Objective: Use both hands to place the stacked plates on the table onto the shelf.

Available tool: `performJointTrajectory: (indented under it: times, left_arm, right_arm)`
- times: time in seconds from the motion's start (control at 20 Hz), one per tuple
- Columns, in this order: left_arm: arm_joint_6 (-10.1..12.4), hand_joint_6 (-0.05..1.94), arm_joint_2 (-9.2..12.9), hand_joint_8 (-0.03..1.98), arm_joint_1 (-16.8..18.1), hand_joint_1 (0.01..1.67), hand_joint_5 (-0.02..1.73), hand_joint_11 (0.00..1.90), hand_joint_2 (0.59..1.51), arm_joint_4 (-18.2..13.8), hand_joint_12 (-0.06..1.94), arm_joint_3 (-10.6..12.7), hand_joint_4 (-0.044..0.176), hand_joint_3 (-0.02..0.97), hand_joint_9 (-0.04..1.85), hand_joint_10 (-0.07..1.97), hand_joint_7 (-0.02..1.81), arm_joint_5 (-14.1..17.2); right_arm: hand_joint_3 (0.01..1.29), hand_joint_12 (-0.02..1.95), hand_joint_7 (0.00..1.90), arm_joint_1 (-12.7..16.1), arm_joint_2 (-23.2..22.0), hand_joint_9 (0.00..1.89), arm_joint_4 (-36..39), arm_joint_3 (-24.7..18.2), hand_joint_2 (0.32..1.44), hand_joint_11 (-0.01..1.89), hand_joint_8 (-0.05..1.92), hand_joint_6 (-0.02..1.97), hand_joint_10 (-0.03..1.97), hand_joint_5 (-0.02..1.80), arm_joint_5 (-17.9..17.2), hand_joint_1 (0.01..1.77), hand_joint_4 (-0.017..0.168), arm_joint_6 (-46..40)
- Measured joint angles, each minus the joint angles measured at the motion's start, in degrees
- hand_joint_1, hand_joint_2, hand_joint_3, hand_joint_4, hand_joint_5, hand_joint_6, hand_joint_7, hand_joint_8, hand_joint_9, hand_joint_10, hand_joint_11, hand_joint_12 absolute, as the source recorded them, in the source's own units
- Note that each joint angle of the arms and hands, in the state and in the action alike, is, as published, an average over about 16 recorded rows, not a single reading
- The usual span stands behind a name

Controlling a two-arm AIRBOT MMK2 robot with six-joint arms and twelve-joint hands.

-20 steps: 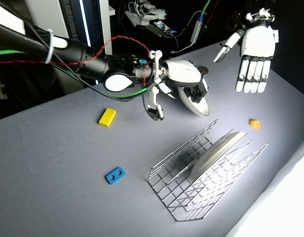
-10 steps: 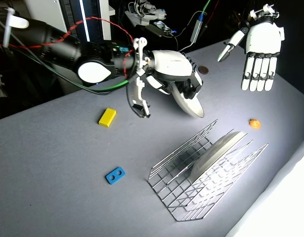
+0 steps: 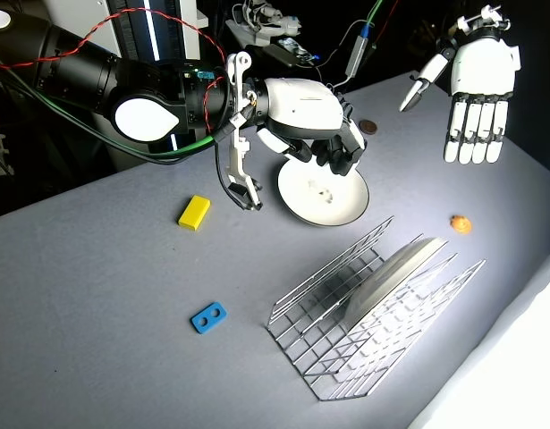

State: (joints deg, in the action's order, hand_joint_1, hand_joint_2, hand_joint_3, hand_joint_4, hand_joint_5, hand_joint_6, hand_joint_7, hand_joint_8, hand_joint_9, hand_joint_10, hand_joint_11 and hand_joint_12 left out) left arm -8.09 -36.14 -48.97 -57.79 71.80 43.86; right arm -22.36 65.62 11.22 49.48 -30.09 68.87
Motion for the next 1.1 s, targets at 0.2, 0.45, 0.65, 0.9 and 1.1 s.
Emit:
performJointTrajectory:
  times: [0.2,0.45,0.65,0.9,1.1]
  left_arm:
    - [0.0,0.02,0.2,0.00,-1.7,0.02,0.18,0.02,1.074,-2.2,0.20,-1.4,0.003,0.018,0.15,0.02,0.17,4.3]
    - [-0.1,0.02,0.0,0.00,-3.8,0.02,0.18,0.02,1.075,-5.4,0.20,-4.1,0.003,0.018,0.15,0.02,0.17,8.5]
    - [-0.2,0.02,-0.6,0.00,-4.7,0.02,0.17,0.02,1.076,-6.9,0.21,-6.4,0.004,0.019,0.15,0.02,0.16,8.7]
    - [-0.4,0.02,-2.1,0.00,-5.1,0.02,0.16,0.02,1.078,-7.6,0.20,-8.7,0.003,0.018,0.15,0.02,0.16,5.4]
    - [-0.6,0.02,-3.5,0.00,-5.4,0.02,0.15,0.02,1.079,-7.7,0.19,-10.2,0.003,0.018,0.15,0.02,0.16,2.1]
  right_arm:
    - [0.01,0.88,1.01,0.0,-0.2,1.08,0.0,-0.1,1.08,0.67,0.66,0.86,0.01,0.92,0.0,1.18,0.023,-0.1]
    - [0.01,0.68,0.72,0.0,-0.2,0.76,0.1,-0.1,1.06,0.46,0.41,0.56,0.01,0.68,0.0,1.10,0.011,-0.1]
    - [0.01,0.46,0.46,-0.4,-0.7,0.47,0.1,-0.4,1.00,0.28,0.21,0.32,0.01,0.43,0.1,1.07,0.001,-0.1]
    - [0.01,0.22,0.15,-1.2,-2.1,0.14,0.2,-1.0,0.89,0.07,0.01,0.04,0.01,0.15,0.1,1.05,-0.006,-0.1]
    - [0.01,0.07,0.02,-1.9,-3.6,0.02,0.2,-1.6,0.82,0.02,0.02,0.02,0.01,0.03,0.2,1.09,-0.006,-0.1]
